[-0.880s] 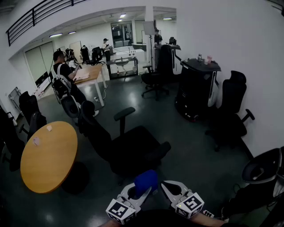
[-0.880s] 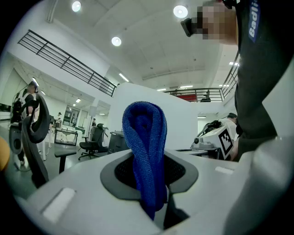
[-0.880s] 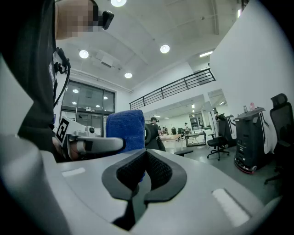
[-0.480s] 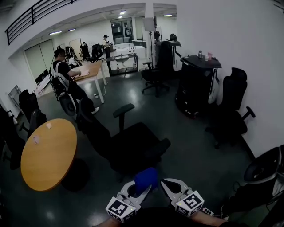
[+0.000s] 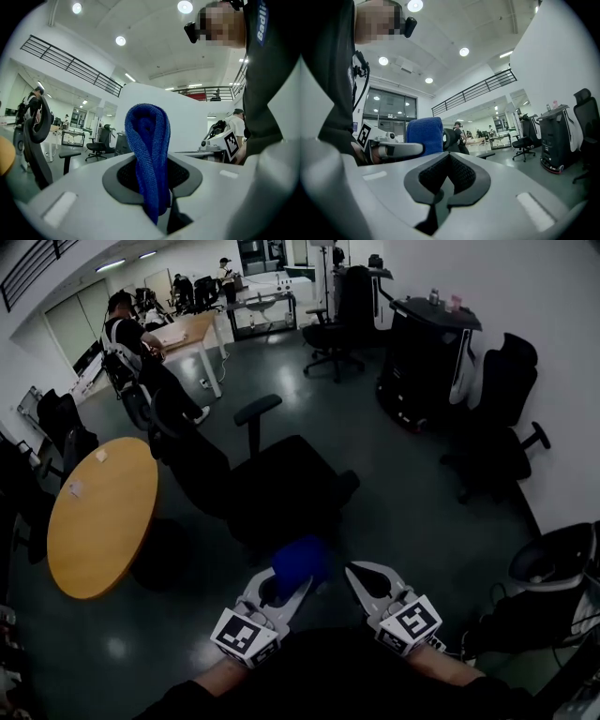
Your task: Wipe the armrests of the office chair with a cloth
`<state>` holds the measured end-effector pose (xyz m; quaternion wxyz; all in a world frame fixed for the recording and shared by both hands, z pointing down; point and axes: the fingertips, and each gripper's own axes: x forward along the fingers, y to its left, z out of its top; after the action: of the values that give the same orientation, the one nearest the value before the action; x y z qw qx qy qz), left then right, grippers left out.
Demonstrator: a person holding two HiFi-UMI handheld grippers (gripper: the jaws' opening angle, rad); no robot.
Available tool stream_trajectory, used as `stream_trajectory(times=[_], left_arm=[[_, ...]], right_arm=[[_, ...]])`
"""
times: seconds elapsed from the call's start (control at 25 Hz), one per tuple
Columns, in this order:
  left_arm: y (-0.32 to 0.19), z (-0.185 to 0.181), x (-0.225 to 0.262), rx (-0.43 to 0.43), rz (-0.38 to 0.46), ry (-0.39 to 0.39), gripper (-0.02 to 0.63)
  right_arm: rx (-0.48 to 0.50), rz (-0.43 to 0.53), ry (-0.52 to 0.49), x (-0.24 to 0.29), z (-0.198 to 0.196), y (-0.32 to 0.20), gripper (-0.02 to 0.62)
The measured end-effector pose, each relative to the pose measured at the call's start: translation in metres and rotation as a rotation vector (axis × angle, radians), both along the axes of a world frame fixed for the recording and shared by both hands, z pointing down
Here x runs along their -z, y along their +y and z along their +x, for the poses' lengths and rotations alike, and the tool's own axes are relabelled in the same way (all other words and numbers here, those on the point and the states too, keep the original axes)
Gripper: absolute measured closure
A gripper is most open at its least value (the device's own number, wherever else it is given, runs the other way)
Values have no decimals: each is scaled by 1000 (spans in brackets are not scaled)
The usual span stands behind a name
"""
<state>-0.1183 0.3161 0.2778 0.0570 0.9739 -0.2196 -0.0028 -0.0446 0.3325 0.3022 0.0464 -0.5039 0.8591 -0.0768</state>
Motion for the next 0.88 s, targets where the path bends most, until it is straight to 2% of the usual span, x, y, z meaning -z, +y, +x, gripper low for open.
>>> stream_trajectory(times=[0.52,0.88], left_arm=[[7,58,-13,121,-23,-55,488],[4,72,-18,153,-36,-52,488]], right_arm=[[39,-69,-86,-32,76,18,591],[73,-97,-82,-43,88,17,591]])
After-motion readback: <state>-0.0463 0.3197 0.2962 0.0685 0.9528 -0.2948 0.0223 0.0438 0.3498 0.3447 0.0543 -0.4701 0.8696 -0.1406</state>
